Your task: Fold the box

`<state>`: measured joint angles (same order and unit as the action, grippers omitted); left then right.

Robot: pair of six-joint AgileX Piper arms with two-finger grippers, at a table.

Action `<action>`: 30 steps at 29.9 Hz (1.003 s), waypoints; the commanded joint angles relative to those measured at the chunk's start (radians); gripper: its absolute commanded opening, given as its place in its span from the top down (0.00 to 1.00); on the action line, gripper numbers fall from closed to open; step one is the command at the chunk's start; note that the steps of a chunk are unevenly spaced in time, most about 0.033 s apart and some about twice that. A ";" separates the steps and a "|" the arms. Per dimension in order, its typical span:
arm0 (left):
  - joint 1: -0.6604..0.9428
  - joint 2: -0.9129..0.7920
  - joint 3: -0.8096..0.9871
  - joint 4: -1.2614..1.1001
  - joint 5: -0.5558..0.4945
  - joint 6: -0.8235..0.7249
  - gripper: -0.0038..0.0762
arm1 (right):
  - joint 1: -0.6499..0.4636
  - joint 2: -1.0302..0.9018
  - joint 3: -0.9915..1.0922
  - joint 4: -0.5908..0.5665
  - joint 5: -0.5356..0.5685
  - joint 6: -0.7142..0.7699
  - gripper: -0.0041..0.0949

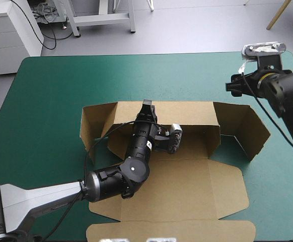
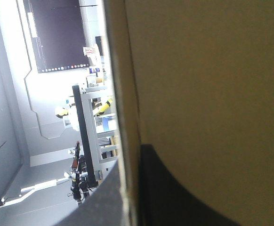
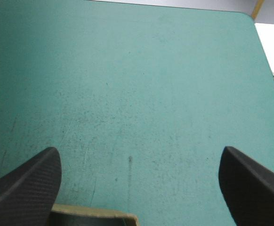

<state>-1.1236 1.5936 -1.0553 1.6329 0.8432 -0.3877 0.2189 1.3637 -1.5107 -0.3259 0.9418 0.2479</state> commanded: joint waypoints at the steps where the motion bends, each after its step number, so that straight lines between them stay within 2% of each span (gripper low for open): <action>1: -0.008 -0.048 -0.024 0.060 0.046 -0.008 0.96 | -0.100 0.058 -0.116 0.173 -0.038 -0.168 0.12; 6: -0.008 -0.048 -0.024 0.060 0.046 -0.008 0.96 | -0.215 0.187 -0.217 0.397 0.097 -0.323 0.12; 11: -0.008 -0.048 -0.024 0.063 0.046 -0.008 0.96 | -0.285 0.260 -0.229 0.518 0.185 -0.436 0.12; 14: -0.008 -0.048 -0.024 0.064 0.046 -0.008 0.96 | -0.309 0.267 -0.221 0.545 0.262 -0.490 0.12; 23: -0.008 -0.048 -0.024 0.109 0.044 -0.008 0.96 | -0.355 0.198 -0.112 0.604 0.260 -0.517 0.12; 30: -0.008 -0.048 -0.024 0.098 0.044 -0.008 0.96 | -0.355 0.114 0.032 0.622 0.198 -0.528 0.12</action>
<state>-1.1236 1.5936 -1.0541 1.6672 0.8432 -0.3885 -0.1286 1.5486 -1.4958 0.2714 1.1863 -0.2656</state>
